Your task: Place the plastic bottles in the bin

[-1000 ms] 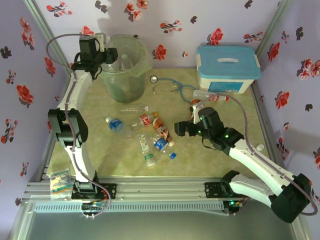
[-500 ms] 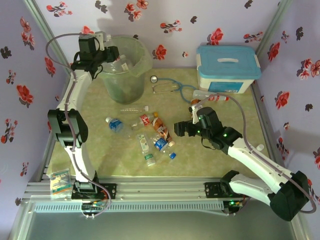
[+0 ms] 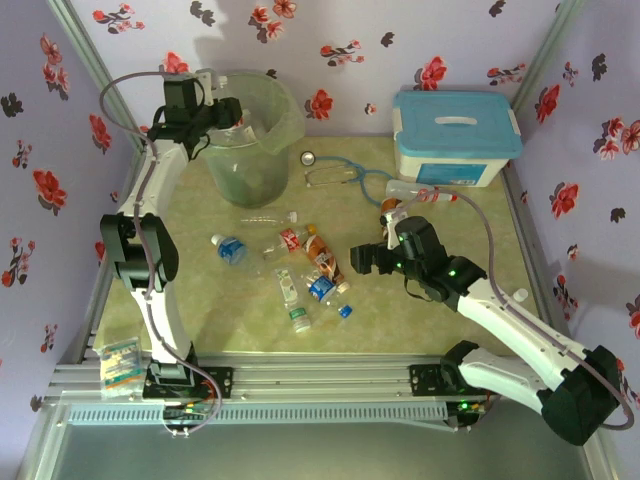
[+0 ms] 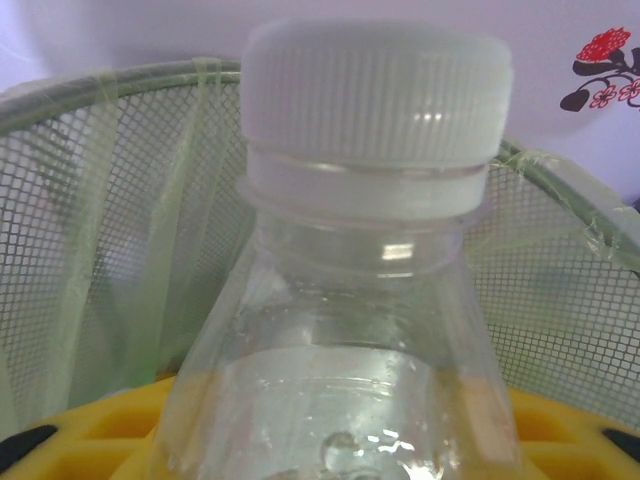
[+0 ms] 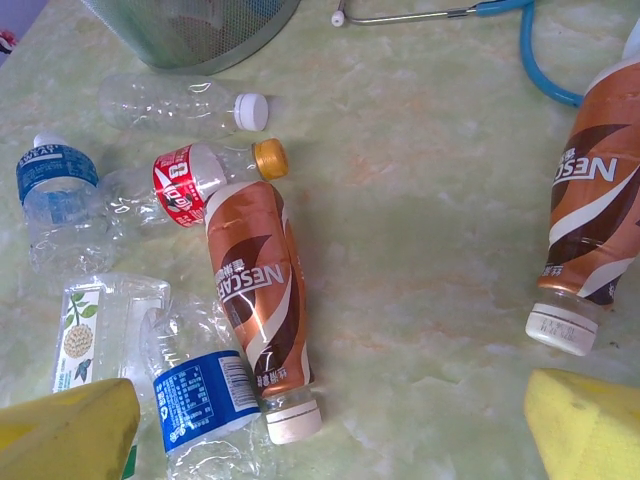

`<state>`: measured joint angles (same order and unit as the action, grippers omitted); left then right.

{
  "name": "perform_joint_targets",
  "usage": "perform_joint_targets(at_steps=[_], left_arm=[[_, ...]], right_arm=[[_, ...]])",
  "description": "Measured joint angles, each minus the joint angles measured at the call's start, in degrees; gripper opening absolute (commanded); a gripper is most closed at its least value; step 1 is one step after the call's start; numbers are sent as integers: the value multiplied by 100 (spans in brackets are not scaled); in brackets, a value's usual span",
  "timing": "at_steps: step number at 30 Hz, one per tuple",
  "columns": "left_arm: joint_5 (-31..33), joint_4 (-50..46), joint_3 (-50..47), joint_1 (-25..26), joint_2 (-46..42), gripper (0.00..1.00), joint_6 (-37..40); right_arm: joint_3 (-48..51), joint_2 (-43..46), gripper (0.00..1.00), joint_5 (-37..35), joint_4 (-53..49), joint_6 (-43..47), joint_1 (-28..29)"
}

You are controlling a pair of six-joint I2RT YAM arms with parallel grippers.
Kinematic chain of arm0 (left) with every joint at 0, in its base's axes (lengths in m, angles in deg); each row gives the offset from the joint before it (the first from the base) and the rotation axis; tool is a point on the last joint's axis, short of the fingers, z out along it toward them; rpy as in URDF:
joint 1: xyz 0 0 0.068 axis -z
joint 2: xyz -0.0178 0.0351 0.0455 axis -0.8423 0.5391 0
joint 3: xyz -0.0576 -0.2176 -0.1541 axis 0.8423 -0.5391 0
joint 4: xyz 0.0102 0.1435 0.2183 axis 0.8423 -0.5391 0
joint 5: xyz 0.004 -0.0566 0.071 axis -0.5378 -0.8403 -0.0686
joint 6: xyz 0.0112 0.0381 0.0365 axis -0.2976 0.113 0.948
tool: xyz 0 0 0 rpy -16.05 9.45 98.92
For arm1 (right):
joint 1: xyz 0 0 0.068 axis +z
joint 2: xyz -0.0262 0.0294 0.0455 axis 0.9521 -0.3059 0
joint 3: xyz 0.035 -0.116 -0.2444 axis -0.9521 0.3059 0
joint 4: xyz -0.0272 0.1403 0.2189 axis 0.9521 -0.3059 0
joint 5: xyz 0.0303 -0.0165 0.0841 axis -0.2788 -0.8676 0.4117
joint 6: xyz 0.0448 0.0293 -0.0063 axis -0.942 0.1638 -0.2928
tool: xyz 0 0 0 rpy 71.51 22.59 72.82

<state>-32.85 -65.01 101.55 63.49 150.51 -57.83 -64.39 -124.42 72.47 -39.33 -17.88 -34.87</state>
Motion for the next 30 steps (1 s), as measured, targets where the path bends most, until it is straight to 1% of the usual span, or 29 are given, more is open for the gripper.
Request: perform_joint_targets(at_steps=[2, 4, 6, 9, 12, 16, 19, 24, 27, 30], left_arm=[[11, -127, 107, 4, 9, 45, -35], [13, -234, 243, 17, 52, 48, -173], [13, -339, 358, 26, 105, 52, -420], [15, -431, 463, 17, 168, 55, -925], [11, -466, 529, -15, 243, 56, -1360], [35, -564, 564, -55, 343, 57, -1663], [164, -841, 717, -79, 444, 63, -1709], [330, -1357, 903, -120, 492, 81, -1631], [382, -1486, 872, -120, 492, 88, -1545], [485, -1497, 868, -120, 485, 91, -1493]], right_arm=[[0, -17, 99, 0, 0, 0, 0], [0, -50, 99, 0, 4, 0, 0], [0, -107, 99, 0, 4, -2, 0], [0, -188, 99, 0, 7, -2, 0], [0, -216, 99, 0, 4, -2, 0], [0, -205, 99, -4, 2, -2, 0], [2, -142, 99, -46, 0, 0, 0], [4, -76, 99, -105, 2, 0, 0], [4, -90, 99, -105, 2, 2, 0], [4, -109, 99, -105, 0, 13, 0]])
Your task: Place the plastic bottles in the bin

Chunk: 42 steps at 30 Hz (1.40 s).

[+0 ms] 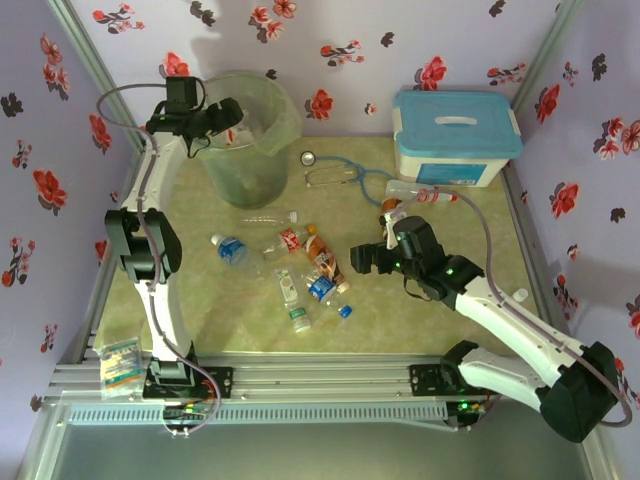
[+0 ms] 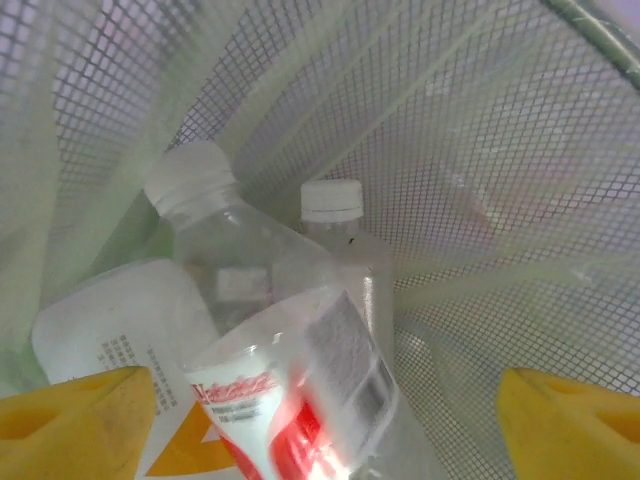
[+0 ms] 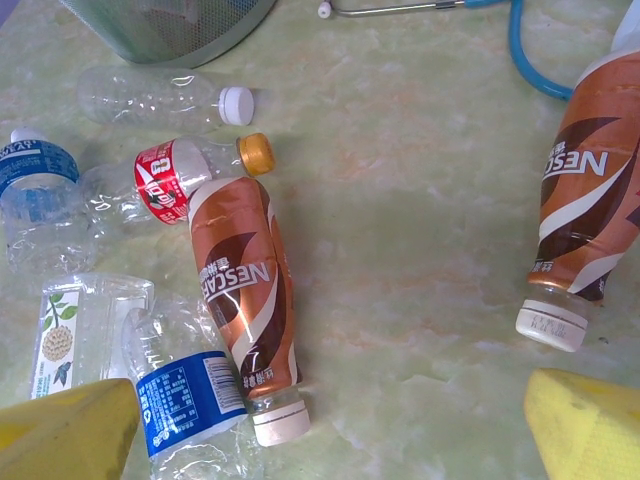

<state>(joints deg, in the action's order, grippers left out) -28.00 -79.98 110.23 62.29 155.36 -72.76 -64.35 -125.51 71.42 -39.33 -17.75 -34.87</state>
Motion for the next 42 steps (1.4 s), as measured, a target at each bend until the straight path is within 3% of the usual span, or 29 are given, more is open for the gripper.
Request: perform_joint_targets(at_steps=[5, 11, 25, 34, 42], left_arm=[[151, -111, 138, 0, -7, 89, 138], [225, -245, 378, 24, -13, 74, 323], [-98, -254, 378, 374, 522, 66, 435], [-175, -227, 448, 369, 525, 70, 437], [-221, -280, 518, 374, 310, 85, 621]], right_arm=[[0, -4, 99, -2, 0, 2, 0], [0, -59, 99, -2, 4, 2, 0], [0, -20, 99, -190, -52, -9, 0], [-2, 186, 98, -544, -302, -61, -72], [-13, 411, 98, -708, -710, -313, -1064]])
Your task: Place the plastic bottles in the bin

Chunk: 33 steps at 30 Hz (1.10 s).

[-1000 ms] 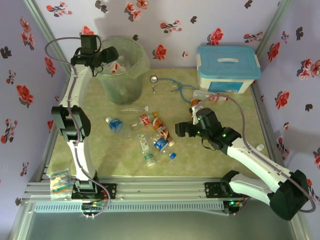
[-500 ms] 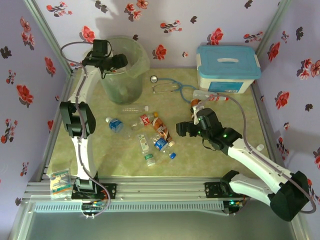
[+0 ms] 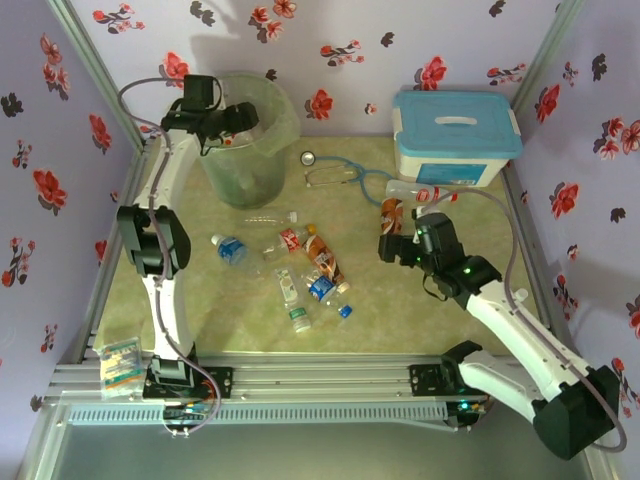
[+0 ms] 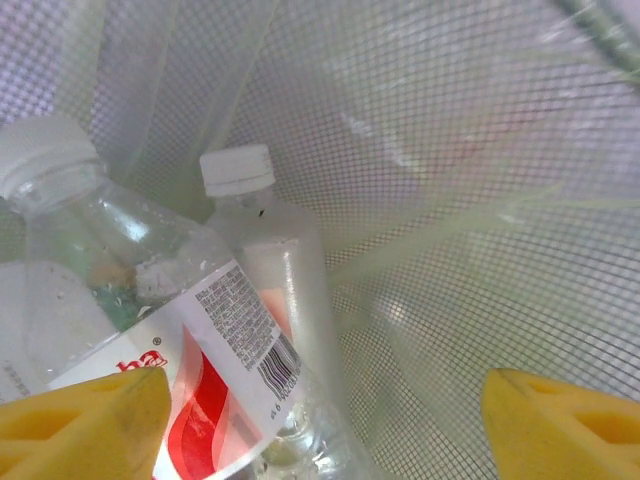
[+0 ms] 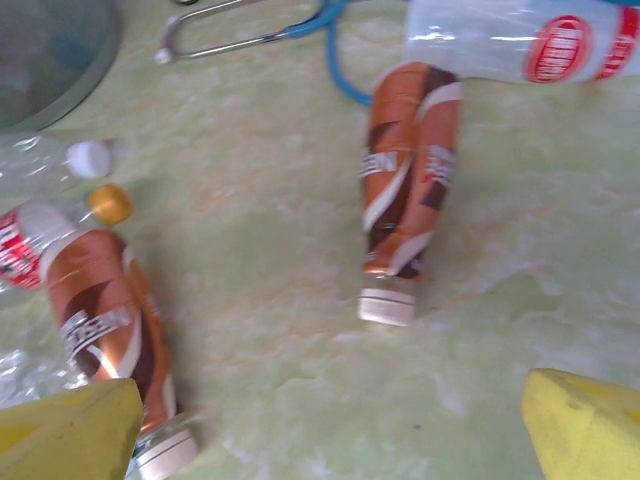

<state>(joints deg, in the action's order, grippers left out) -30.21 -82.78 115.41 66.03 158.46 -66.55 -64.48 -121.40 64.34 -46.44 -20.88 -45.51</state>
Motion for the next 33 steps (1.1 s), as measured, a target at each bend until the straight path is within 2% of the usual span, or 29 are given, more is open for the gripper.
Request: perform_joint_targets(at_steps=[6, 13, 16, 21, 25, 29, 33], left_arm=[[2, -37, 17, 0, -623, 92, 258], [114, -107, -256, 0, -1707, 99, 573], [197, 42, -1318, 0, -2712, 100, 590], [245, 389, -3696, 22, -4507, 100, 361], [240, 741, -5254, 160, -5250, 100, -68], [238, 1084, -6749, 507, -5702, 100, -649], [238, 1556, -7779, 817, -6083, 100, -1329]], right_arm=[[-68, -195, 99, 94, -313, -52, -627], [-483, -1154, 99, 216, -584, -48, -793], [-638, -1547, 99, 393, -590, -33, -767], [-680, -1703, 99, 863, -505, 15, -435], [-918, -2033, 97, 811, -533, 173, -221], [-1121, -2400, 91, 710, -522, 210, -507], [-1200, -2944, 88, 737, -315, 157, -568]])
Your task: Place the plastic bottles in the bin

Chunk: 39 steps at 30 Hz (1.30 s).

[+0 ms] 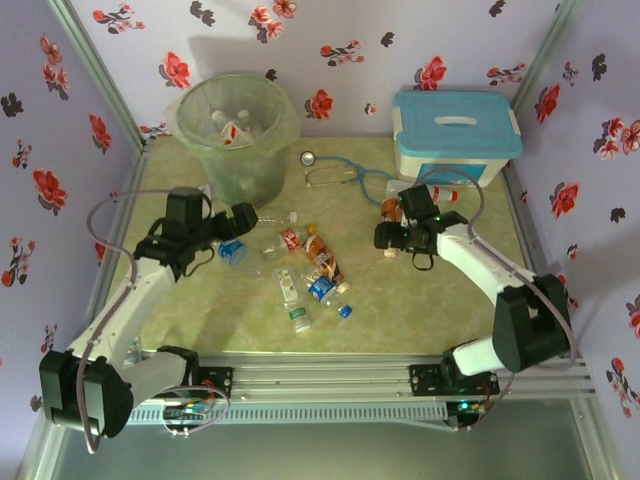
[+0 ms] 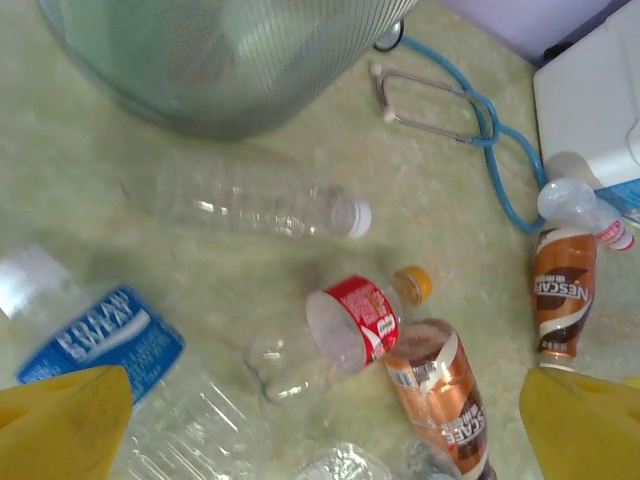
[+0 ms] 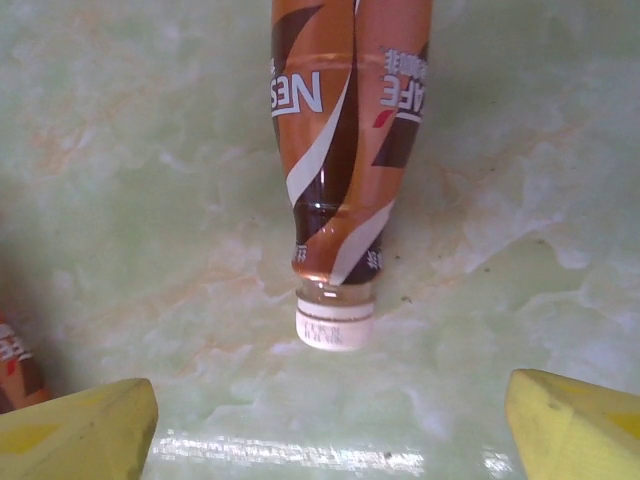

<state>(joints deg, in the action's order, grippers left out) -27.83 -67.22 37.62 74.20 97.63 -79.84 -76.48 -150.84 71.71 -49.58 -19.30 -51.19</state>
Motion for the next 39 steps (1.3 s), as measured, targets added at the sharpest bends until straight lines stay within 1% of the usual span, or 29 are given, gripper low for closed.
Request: perform_joint_targets(at_steps=[3, 6, 7, 9, 12, 14, 16, 17, 18, 21, 22, 23, 24, 32, 37, 38, 39], left_arm=[[0, 439, -437, 190, -181, 100, -435], [0, 807, -616, 321, -195, 100, -734], [0, 879, -632, 341, -192, 100, -800], [0, 1049, -636, 361, -186, 100, -892], [0, 1279, -636, 365, -111, 100, -975], [-7, 1368, -636, 367, -31, 100, -1012], [-39, 1458, -636, 372, 11, 100, -1054], [-46, 1515, -640, 372, 11, 100, -1097], [-50, 1600, -658, 372, 7, 100, -1141], [-68, 1784, -756, 376, -17, 100, -1257], [-70, 1812, -793, 378, -35, 100, -1287], [-83, 1825, -833, 378, -52, 99, -1314], [-85, 1840, -870, 380, -72, 99, -1325], [-85, 1840, -822, 382, -92, 100, -1318], [-260, 2129, -804, 389, -20, 100, -1451], [-317, 2232, -796, 407, 33, 100, -1486], [-372, 2334, -789, 433, 92, 100, -1530]], right_arm=[[-2, -481, 85, 0, 122, -72, 0], [-2, -894, 82, -2, 256, -184, 4], [-2, -984, 79, -4, 291, -208, 4], [-2, -1121, 71, -13, 374, -273, 4], [-17, -1252, 67, -55, 516, -339, 7], [-46, -1379, 62, -81, 603, -352, 15], [-52, -1480, 59, -109, 680, -361, 15], [-52, -1513, 55, -125, 702, -361, 15], [-52, -1528, 53, -153, 717, -372, 15], [-52, -1530, 40, -195, 804, -376, 15], [-52, -1530, 37, -205, 828, -374, 15], [-52, -1530, 30, -210, 841, -369, 15], [-52, -1530, 27, -223, 866, -363, 17], [31, -1401, 25, -258, 916, -332, 26], [299, -671, 24, -149, 833, -332, 44], [330, -494, 22, -87, 820, -332, 55], [354, -334, 17, -20, 822, -332, 76]])
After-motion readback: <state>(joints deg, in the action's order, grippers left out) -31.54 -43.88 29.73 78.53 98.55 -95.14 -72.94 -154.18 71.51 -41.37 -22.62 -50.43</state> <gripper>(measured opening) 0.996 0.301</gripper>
